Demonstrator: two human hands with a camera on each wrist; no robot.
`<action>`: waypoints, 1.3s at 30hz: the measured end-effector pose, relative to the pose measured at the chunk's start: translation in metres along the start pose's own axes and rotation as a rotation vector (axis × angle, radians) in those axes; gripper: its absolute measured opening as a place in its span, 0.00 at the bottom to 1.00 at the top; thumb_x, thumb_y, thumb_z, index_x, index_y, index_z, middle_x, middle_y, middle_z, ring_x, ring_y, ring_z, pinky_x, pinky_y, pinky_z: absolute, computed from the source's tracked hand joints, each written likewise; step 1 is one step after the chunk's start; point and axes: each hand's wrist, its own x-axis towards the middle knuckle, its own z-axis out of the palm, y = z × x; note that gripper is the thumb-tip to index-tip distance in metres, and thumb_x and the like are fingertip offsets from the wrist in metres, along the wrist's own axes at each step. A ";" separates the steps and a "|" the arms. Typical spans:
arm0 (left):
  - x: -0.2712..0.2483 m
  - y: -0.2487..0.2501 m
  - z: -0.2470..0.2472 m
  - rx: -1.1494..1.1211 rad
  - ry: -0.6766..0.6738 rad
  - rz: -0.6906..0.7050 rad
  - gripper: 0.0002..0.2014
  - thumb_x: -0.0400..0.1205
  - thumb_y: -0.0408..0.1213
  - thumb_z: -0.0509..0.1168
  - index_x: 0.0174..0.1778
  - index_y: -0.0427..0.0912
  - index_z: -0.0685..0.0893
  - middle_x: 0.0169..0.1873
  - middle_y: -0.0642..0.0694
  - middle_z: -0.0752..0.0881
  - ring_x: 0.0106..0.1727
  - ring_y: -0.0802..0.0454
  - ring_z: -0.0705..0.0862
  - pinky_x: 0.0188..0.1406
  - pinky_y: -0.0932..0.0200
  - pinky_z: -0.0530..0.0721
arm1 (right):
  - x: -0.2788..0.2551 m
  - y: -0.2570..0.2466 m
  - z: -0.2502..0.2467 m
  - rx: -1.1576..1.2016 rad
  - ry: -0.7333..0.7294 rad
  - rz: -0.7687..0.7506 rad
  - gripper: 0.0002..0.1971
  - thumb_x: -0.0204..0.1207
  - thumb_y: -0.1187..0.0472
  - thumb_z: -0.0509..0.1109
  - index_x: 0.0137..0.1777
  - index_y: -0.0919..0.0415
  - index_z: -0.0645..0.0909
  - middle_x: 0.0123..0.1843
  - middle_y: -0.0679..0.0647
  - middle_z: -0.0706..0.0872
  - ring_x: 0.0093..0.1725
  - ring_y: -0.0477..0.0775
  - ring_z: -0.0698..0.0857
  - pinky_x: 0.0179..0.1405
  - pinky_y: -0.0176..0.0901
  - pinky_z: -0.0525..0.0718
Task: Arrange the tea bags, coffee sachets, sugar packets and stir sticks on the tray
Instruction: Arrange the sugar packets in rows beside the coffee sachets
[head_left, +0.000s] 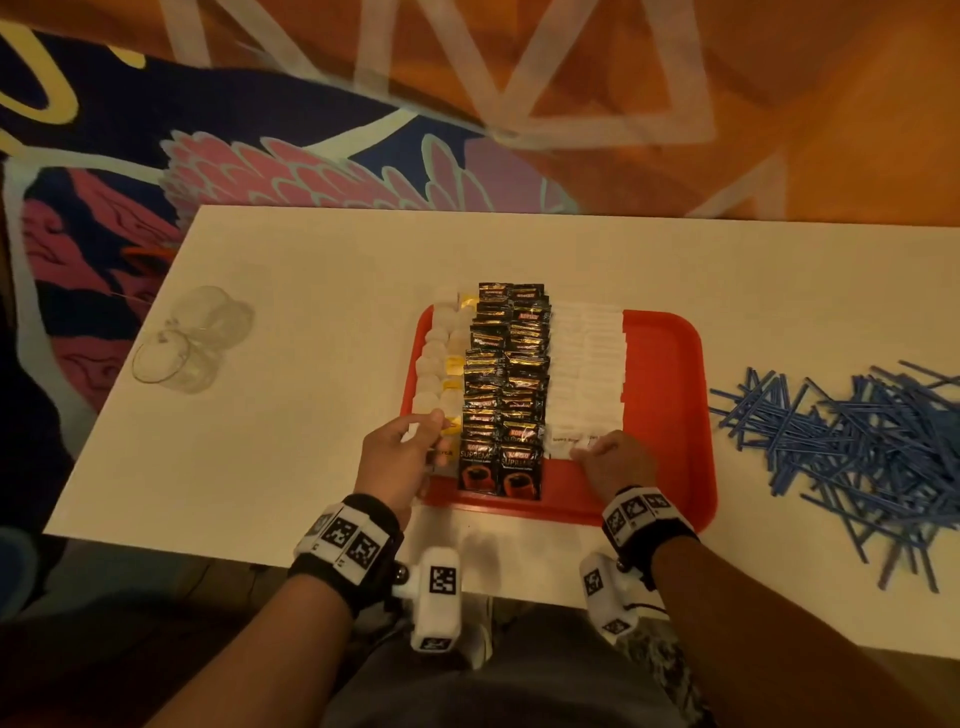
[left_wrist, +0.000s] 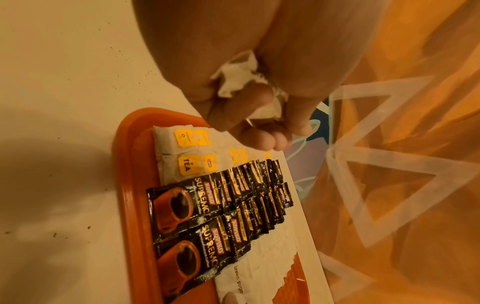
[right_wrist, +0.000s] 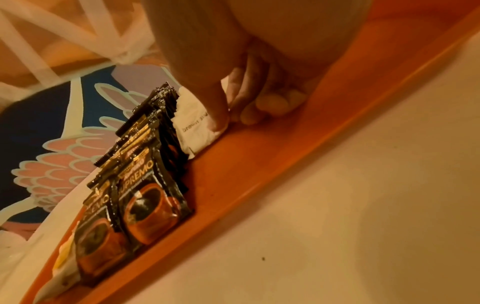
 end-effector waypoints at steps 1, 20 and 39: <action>0.000 0.000 0.000 -0.001 -0.001 -0.002 0.10 0.84 0.46 0.69 0.47 0.44 0.90 0.29 0.50 0.84 0.33 0.51 0.80 0.25 0.59 0.72 | 0.000 0.000 0.000 -0.008 0.015 -0.006 0.11 0.72 0.52 0.78 0.44 0.55 0.80 0.40 0.45 0.80 0.39 0.44 0.77 0.29 0.35 0.67; -0.005 0.001 0.008 -0.008 -0.028 -0.047 0.13 0.86 0.48 0.66 0.49 0.41 0.88 0.30 0.49 0.83 0.29 0.54 0.79 0.17 0.63 0.68 | -0.009 -0.011 0.007 -0.237 -0.028 -0.460 0.18 0.78 0.64 0.72 0.67 0.51 0.83 0.65 0.49 0.80 0.67 0.51 0.74 0.69 0.43 0.72; -0.042 0.063 0.104 -0.028 -0.531 -0.058 0.33 0.86 0.63 0.50 0.51 0.33 0.83 0.27 0.40 0.83 0.15 0.53 0.74 0.11 0.67 0.61 | -0.075 -0.075 -0.102 0.517 -0.313 -0.428 0.05 0.75 0.63 0.77 0.39 0.56 0.86 0.31 0.55 0.87 0.31 0.46 0.84 0.33 0.36 0.79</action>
